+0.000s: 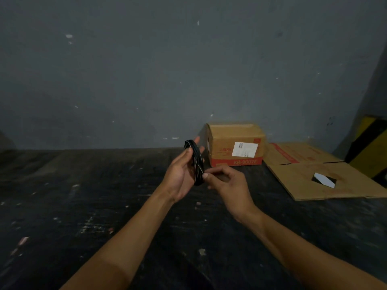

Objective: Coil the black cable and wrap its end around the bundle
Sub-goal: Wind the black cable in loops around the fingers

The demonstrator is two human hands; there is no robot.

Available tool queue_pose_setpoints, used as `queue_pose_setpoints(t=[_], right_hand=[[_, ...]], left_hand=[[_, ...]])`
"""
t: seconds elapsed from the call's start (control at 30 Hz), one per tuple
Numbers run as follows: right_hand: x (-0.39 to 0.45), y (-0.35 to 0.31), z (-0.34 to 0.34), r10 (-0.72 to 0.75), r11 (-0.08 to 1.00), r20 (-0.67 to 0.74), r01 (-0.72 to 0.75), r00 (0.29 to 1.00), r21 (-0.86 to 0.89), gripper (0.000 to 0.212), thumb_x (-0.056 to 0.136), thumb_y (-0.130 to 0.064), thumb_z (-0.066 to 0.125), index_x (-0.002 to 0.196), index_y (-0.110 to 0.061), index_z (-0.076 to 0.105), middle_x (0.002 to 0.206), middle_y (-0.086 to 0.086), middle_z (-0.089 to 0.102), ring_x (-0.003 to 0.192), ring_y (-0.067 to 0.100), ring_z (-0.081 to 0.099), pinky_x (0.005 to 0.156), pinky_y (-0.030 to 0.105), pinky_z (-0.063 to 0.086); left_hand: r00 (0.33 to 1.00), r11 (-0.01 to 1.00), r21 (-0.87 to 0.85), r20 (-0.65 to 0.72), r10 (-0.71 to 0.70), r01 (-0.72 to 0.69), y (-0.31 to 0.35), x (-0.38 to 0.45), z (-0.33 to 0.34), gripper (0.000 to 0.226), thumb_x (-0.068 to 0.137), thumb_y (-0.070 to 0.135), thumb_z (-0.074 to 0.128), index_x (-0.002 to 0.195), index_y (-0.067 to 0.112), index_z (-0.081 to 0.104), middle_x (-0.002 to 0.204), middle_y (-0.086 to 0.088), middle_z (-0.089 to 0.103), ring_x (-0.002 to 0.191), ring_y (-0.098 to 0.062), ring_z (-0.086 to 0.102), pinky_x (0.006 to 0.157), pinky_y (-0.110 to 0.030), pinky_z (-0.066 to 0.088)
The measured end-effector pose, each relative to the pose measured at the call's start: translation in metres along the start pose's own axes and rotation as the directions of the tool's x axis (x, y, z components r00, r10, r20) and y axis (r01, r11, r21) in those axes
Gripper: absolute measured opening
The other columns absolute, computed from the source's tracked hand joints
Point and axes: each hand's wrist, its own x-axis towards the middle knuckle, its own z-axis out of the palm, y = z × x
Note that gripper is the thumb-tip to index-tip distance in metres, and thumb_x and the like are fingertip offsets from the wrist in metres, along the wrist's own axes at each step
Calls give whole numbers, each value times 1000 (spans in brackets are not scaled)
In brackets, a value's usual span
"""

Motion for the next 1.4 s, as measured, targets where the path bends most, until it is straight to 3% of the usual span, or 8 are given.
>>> queue_pose_setpoints(t=[0.1, 0.37, 0.5, 0.7, 0.87, 0.97, 1.07, 1.4], right_hand=[[5, -5, 1, -21, 1000, -41, 22, 999, 17, 17, 84, -12, 70, 80, -28, 71, 86, -5, 74, 78, 8, 70, 64, 17, 54], [7, -2, 1, 93, 993, 8, -94, 996, 66, 23, 88, -11, 65, 106, -25, 64, 84, -2, 68, 65, 8, 63, 55, 19, 50], [12, -8, -6, 170, 975, 156, -189, 973, 114, 12, 89, -6, 63, 96, -12, 70, 70, -3, 70, 61, 8, 60, 54, 19, 51], [13, -15, -9, 251, 945, 197, -284, 948, 164, 5, 87, -4, 64, 89, -5, 68, 72, 5, 68, 59, 11, 63, 56, 22, 55], [15, -14, -7, 288, 930, 161, -316, 944, 188, 4, 83, -5, 70, 86, -3, 67, 72, 7, 70, 61, 15, 68, 58, 24, 58], [15, -13, -7, 300, 933, 164, -325, 940, 154, 10, 79, -6, 74, 85, -4, 67, 69, 4, 72, 63, 17, 70, 59, 25, 58], [16, -11, -7, 315, 940, 160, -331, 935, 87, 10, 79, -6, 74, 86, -3, 67, 73, 5, 72, 63, 17, 69, 60, 28, 59], [18, -12, -3, 348, 936, 158, -352, 924, -7, 9, 88, -12, 66, 84, -13, 74, 77, 4, 72, 59, 10, 63, 54, 23, 55]], left_hand=[[997, 997, -27, 23, -67, 68, -7, -5, 4, 36, 101, 33, 37, 133, 36, 52, 139, -1, 52, 113, -13, 64, 77, -36, 56], [995, 994, -78, 70, -70, 76, -11, -9, 5, 35, 99, 35, 39, 124, 40, 62, 120, 7, 70, 110, -19, 67, 82, -41, 53], [991, 996, -38, 115, -73, 78, -12, -12, 2, 35, 101, 34, 37, 119, 44, 66, 119, 15, 70, 108, -16, 67, 67, -32, 55], [988, 999, 25, 150, -39, 36, -14, -12, 3, 34, 100, 34, 40, 120, 45, 65, 116, 18, 71, 96, -8, 69, 59, -25, 53], [994, 996, 86, 99, -40, 31, -17, -11, 4, 33, 104, 27, 35, 128, 37, 55, 109, 22, 72, 96, -6, 70, 65, -22, 55], [995, 994, 84, 65, -79, 74, -20, -9, 3, 35, 103, 28, 38, 119, 42, 66, 112, 5, 74, 100, -11, 70, 71, -23, 56], [991, 993, 29, 71, -113, 112, -25, -8, 1, 36, 103, 28, 37, 118, 42, 67, 107, -4, 75, 87, -10, 71, 63, -24, 55], [984, 989, 24, 102, -146, 144, -25, -10, 5, 36, 104, 31, 35, 115, 44, 67, 79, 3, 74, 56, -11, 58, 49, -27, 45]])
